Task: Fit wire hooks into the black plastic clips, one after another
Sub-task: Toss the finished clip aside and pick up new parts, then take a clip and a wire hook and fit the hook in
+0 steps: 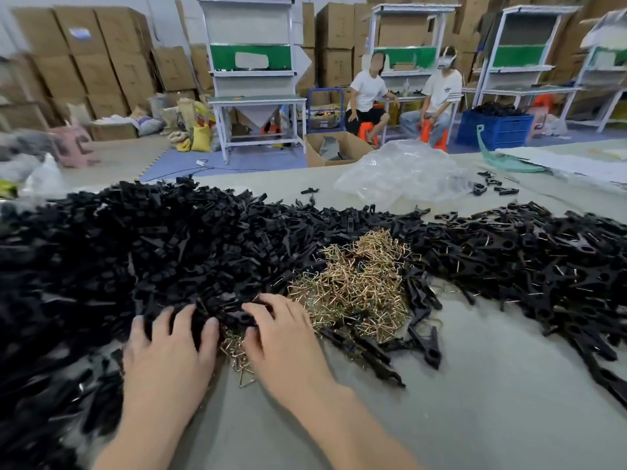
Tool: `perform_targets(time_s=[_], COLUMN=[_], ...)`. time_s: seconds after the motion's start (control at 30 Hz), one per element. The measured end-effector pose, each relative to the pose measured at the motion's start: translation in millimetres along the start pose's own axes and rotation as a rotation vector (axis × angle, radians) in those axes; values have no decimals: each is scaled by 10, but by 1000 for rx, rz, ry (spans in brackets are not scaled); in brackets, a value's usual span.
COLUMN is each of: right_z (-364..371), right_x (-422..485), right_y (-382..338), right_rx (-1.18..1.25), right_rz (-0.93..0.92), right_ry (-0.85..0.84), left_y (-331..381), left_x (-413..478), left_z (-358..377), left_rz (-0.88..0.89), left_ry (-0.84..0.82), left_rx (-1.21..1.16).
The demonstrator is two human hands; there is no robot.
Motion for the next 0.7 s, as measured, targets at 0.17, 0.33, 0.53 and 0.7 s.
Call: perform_targets(time_s=[0.17, 0.33, 0.53, 0.7], right_z=[30, 8, -33, -28], right_x=[-3, 8, 21, 22], right_y=[54, 106, 177, 149], right_rx=[24, 43, 81, 3], right_rz=[2, 7, 12, 3], right_ry=[35, 41, 59, 64], left_y=[41, 66, 89, 69], left_x=[-40, -17, -14, -7], left_z=[-3, 30, 25, -2], left_rz=[107, 123, 126, 53], left_ry=[158, 173, 265, 307], left_rx=[-96, -243, -396, -592])
Point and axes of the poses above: each hand's wrist, its own x-axis towards the middle knuckle, its own z-axis out of the palm, y = z × x, the point moved 1 cm from there along x, towards the middle knuckle, and after that the axes turned 12 degrees about -z, right-handed, at the moved point
